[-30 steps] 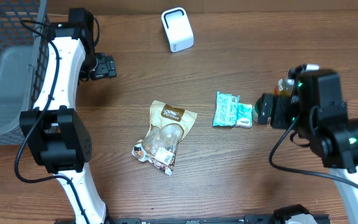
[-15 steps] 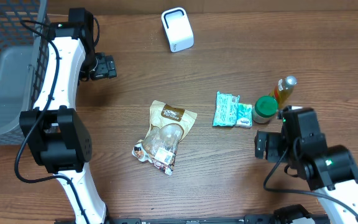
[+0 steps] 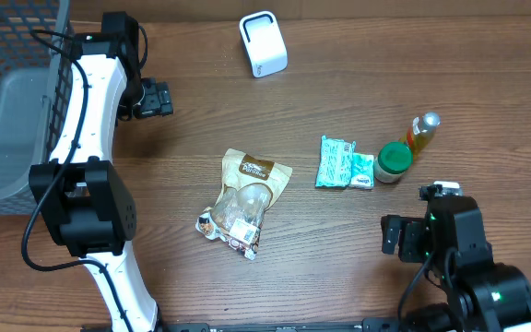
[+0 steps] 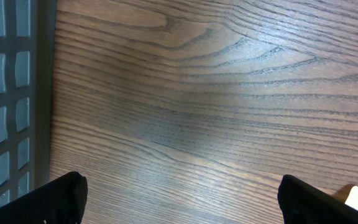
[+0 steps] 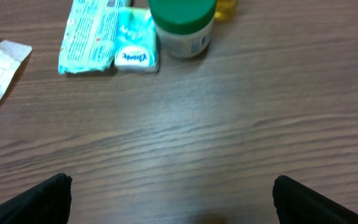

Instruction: Scan the item barcode

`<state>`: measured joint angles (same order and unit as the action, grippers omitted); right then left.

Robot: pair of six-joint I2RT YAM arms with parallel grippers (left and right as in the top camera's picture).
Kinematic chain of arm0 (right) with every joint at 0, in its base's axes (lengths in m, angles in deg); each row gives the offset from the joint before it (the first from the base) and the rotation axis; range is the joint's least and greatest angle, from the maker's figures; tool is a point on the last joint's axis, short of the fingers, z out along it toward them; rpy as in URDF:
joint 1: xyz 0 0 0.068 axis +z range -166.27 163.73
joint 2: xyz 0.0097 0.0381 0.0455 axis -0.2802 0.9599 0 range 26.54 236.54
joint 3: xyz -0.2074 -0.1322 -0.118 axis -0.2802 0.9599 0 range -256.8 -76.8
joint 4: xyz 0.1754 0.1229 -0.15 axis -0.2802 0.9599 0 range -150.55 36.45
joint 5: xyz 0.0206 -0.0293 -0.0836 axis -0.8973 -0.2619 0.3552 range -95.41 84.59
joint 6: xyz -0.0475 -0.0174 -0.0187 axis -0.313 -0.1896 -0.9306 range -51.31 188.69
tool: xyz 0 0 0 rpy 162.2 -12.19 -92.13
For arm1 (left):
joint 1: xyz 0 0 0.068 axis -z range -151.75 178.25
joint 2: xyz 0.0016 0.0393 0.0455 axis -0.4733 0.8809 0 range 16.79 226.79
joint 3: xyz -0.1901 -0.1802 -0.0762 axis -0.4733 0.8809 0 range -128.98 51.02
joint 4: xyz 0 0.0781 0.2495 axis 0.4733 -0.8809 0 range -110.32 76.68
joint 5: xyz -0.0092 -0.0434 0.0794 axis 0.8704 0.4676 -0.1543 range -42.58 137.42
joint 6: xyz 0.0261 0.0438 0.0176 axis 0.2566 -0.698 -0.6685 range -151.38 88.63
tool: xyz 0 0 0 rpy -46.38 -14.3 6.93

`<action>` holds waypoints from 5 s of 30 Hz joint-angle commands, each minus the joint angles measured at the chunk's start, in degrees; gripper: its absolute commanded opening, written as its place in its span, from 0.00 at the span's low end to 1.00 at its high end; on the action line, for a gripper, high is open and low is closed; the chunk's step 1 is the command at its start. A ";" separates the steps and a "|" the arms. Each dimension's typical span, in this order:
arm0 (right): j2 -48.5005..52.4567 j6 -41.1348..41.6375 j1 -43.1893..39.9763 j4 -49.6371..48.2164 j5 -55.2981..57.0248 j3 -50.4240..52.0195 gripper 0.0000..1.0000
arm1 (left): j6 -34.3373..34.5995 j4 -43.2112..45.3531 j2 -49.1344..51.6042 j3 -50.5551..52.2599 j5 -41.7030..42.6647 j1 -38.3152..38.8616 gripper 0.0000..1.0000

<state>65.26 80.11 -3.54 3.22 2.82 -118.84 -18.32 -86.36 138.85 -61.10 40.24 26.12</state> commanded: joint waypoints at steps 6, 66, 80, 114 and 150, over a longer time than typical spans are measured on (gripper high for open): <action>-7.21 -2.84 -0.39 -4.11 4.81 5.53 1.00 | -0.85 0.04 -0.24 -0.81 -0.72 0.28 1.00; -38.58 -19.02 -8.31 -59.14 -11.34 41.59 1.00 | -0.85 0.04 -0.24 -0.81 -0.72 0.28 1.00; -38.56 -19.02 -8.31 -59.14 -11.34 41.59 1.00 | -0.85 0.04 -0.24 -0.81 -0.72 0.28 0.99; -38.56 -19.02 -8.31 -59.14 -11.34 41.59 1.00 | -0.85 0.04 -0.24 -0.81 -0.72 0.28 0.99; -38.56 -18.99 -8.31 -59.14 -11.34 41.59 1.00 | -0.85 0.04 -0.39 -0.83 -0.72 7.45 0.99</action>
<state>27.27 61.18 -11.69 -55.75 -9.00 -77.86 -18.32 -86.36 138.85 -61.10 40.17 31.65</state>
